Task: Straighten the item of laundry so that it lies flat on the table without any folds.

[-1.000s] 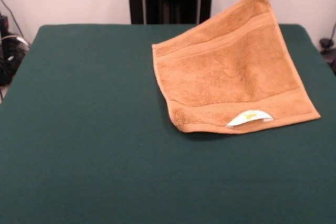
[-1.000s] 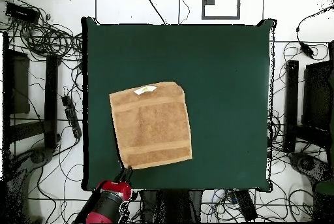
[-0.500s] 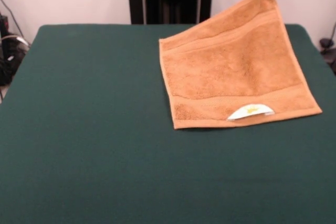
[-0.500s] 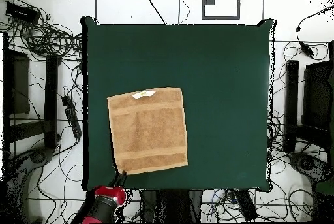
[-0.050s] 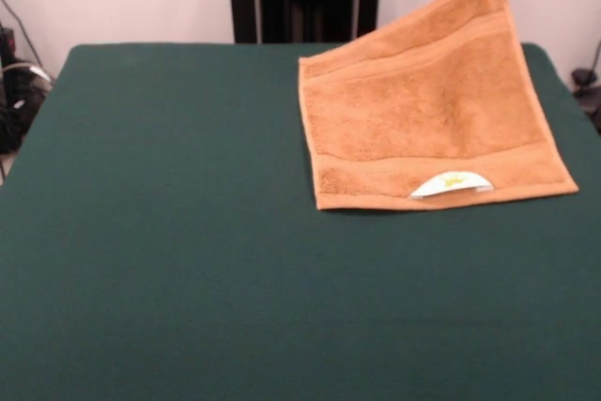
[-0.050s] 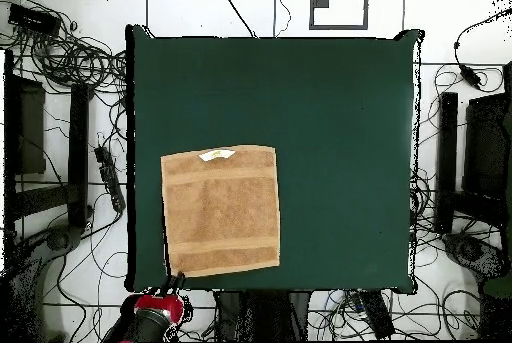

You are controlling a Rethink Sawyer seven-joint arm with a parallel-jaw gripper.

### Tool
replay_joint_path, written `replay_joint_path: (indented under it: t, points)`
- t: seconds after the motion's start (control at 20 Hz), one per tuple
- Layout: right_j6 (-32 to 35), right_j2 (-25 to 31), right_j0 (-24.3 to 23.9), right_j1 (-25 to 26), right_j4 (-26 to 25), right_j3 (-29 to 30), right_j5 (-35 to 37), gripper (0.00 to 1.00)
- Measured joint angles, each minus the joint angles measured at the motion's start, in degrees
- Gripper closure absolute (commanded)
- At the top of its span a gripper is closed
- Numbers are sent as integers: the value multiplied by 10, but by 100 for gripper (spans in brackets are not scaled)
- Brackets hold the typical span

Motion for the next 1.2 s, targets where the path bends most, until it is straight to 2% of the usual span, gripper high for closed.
replay_joint_path:
  t: [0.8,0.95,1.0,1.2]
  points:
    - [0,-2,-1,-4,0,0,4,0]
    - [0,-20,-2,-28,-6,-1,25,0]
    - [0,-39,-8,-57,-21,-2,54,0]
    - [0,-69,-42,-113,-67,-13,118,0]
